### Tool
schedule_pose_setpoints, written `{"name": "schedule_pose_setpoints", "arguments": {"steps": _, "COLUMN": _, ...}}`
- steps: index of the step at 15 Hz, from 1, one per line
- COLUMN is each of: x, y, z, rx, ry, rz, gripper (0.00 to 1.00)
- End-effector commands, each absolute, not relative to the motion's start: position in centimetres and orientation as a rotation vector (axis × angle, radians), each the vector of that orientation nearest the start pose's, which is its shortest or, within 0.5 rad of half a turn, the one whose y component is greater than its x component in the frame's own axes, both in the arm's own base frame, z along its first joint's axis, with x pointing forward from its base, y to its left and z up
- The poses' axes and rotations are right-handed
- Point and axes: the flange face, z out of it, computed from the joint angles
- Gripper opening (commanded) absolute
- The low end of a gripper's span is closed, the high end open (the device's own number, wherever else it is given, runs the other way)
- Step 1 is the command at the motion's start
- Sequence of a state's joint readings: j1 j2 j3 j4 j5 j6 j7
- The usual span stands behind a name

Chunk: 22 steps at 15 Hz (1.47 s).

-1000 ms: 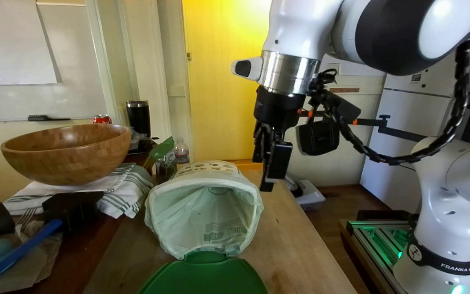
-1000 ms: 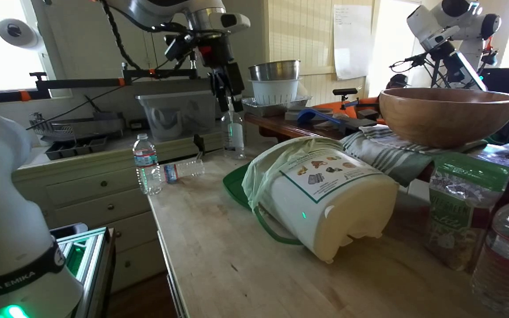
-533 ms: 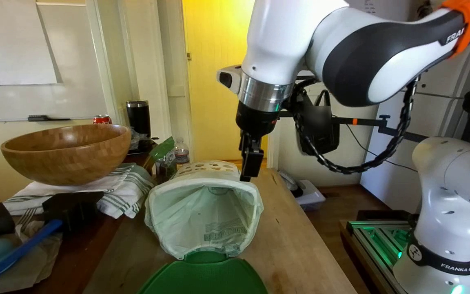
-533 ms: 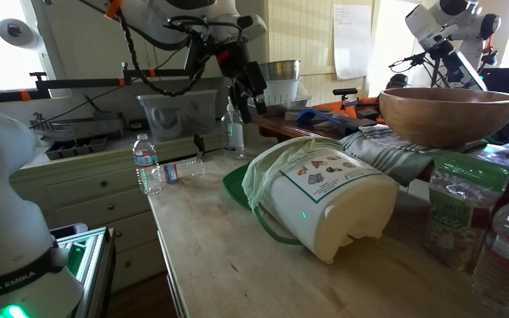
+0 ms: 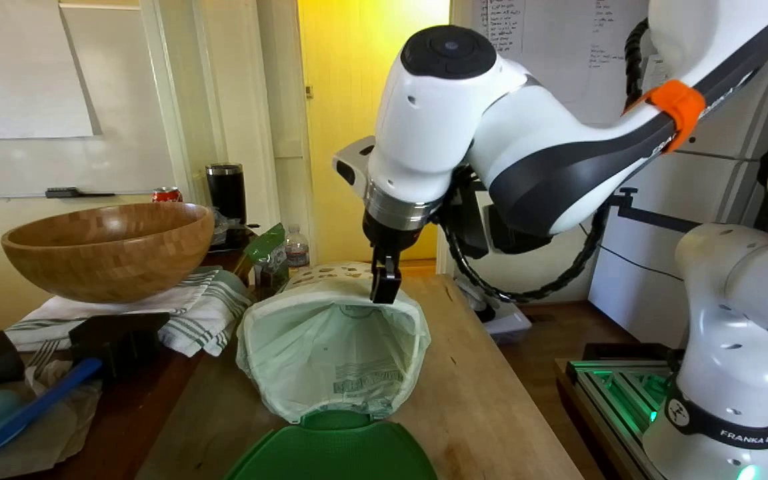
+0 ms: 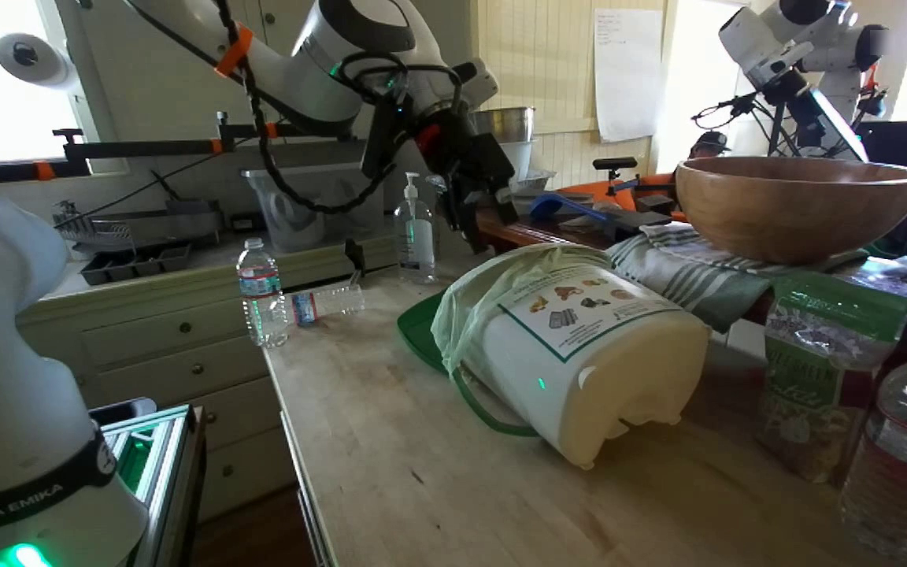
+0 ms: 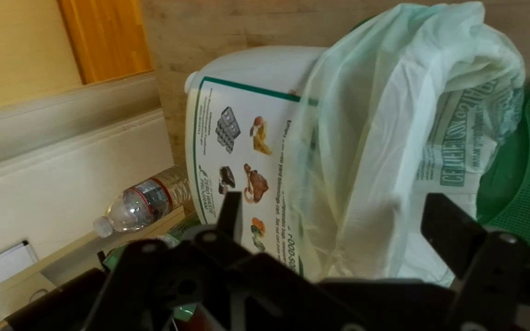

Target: Pick up the rubbish can and close the lid

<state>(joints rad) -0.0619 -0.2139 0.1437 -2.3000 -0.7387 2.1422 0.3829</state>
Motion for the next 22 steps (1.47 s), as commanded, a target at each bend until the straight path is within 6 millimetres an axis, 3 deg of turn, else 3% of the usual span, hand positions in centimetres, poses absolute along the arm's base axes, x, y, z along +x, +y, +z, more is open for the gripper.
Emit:
{"name": "schedule_pose_setpoints", "arguments": {"steps": 1, "x": 50.2, "y": 1.7, "z": 43.4, "rx": 2.459, "ry": 0.133, "rz": 0.282, "gripper": 1.0}}
{"name": "schedule_pose_setpoints", "arguments": {"steps": 9, "x": 51.4, "y": 1.4, "z": 40.8, "rx": 2.439, "ry": 0.154, "rz": 0.224, "gripper": 1.0}}
{"name": "schedule_pose_setpoints", "arguments": {"steps": 10, "x": 51.5, "y": 1.3, "z": 40.5, "rx": 2.44, "ry": 0.154, "rz": 0.213, "gripper": 0.75}}
{"name": "schedule_pose_setpoints", "arguments": {"steps": 12, "x": 51.6, "y": 1.1, "z": 40.0, "rx": 2.442, "ry": 0.154, "rz": 0.197, "gripper": 0.68}}
{"name": "schedule_pose_setpoints", "arguments": {"steps": 18, "x": 52.0, "y": 0.8, "z": 39.8, "rx": 2.462, "ry": 0.16, "rz": 0.134, "gripper": 0.2}}
{"name": "schedule_pose_setpoints", "arguments": {"steps": 22, "x": 52.2, "y": 0.1, "z": 41.0, "rx": 2.531, "ry": 0.151, "rz": 0.115, "gripper": 0.1}}
